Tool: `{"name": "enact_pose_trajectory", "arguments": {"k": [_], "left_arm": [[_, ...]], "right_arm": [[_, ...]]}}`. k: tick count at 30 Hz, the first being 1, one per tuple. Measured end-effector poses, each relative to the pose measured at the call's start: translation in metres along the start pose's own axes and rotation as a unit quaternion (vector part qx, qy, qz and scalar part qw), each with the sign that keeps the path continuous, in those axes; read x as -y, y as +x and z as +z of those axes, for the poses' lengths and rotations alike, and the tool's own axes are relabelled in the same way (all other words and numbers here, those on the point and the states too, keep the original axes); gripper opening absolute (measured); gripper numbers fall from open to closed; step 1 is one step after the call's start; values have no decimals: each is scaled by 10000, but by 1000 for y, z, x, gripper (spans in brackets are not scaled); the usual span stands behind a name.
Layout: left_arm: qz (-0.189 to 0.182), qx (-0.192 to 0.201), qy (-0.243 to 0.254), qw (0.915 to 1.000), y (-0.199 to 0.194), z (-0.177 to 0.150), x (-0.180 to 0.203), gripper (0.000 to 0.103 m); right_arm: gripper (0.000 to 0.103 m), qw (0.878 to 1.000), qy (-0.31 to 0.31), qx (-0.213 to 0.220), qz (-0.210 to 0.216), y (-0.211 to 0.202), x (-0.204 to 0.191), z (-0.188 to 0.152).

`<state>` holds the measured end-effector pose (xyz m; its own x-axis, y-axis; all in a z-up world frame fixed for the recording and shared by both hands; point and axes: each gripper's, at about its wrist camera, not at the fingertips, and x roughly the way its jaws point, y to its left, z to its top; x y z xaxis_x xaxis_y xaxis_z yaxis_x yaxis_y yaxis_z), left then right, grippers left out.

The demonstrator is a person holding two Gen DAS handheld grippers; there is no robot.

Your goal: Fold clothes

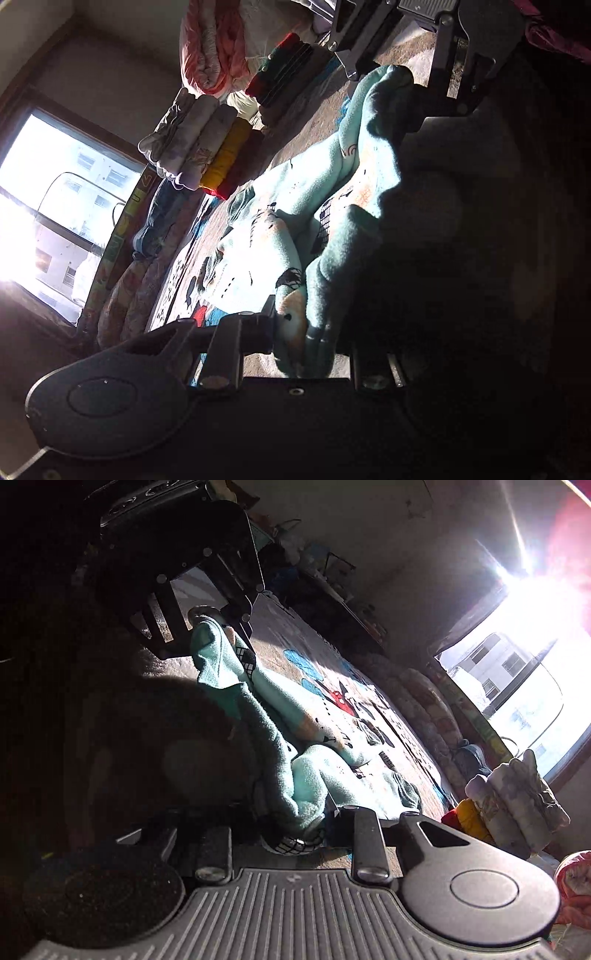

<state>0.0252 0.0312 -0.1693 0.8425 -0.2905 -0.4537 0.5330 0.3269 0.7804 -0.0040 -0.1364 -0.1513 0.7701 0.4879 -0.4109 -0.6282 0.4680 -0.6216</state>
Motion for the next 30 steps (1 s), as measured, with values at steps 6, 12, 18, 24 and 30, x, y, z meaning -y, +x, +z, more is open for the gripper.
{"name": "enact_pose_trajectory", "arguments": {"k": [6, 12, 18, 24, 30], "left_arm": [[-147, 525, -719, 9959, -27, 5, -30, 23], [-144, 1168, -1899, 9747, -19, -5, -72, 33], [-416, 1566, -3334, 9288, 13, -29, -115, 39], [-807, 1606, -4714, 8634, 52, -47, -144, 44], [-1123, 1484, -5652, 8037, 87, -64, -162, 44]], "right_arm": [[30, 9952, 823, 384, -357, -30, 21, 7], [32, 9787, 1849, 795, -399, -23, 65, 2], [40, 9514, 2861, 1110, -258, 3, 106, -10], [45, 8778, 4657, 1051, 397, 47, 149, -51], [50, 8145, 5648, 1062, 795, 91, 172, -78]]}}
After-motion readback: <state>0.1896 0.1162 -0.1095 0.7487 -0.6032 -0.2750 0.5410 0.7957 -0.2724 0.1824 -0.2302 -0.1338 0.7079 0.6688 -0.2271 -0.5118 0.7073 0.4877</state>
